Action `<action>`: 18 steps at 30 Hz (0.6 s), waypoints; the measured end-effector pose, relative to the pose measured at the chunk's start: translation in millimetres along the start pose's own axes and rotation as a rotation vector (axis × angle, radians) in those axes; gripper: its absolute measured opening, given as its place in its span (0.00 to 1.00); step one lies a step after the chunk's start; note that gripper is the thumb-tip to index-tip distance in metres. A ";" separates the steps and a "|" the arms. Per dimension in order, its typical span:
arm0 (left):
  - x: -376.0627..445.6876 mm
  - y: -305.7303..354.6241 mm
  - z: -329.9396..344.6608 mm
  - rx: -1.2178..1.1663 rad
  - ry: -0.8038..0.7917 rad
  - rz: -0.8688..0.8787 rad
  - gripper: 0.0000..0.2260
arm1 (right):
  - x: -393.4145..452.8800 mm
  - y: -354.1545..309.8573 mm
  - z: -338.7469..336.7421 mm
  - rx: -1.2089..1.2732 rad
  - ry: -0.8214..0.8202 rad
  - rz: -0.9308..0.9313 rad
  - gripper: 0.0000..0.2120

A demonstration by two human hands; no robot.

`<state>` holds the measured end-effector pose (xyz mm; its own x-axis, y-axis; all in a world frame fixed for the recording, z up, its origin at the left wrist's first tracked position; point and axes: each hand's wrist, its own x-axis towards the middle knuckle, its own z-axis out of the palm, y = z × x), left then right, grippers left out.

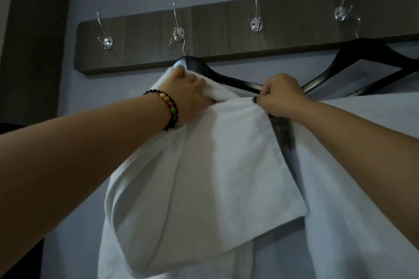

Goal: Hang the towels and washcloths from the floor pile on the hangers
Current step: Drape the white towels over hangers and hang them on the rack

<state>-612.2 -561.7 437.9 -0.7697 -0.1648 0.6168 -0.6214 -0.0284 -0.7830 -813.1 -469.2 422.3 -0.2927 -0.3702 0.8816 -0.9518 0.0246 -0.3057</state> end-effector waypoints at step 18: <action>-0.1 14.3 23.4 -0.288 0.203 -0.020 0.14 | -5.0 -11.4 16.7 0.708 -0.143 0.475 0.10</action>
<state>-617.6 -585.2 424.8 -0.7524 0.0334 0.6578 -0.6301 0.2547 -0.7336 -799.2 -483.1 415.3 -0.5855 -0.5821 0.5642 -0.4365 -0.3602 -0.8245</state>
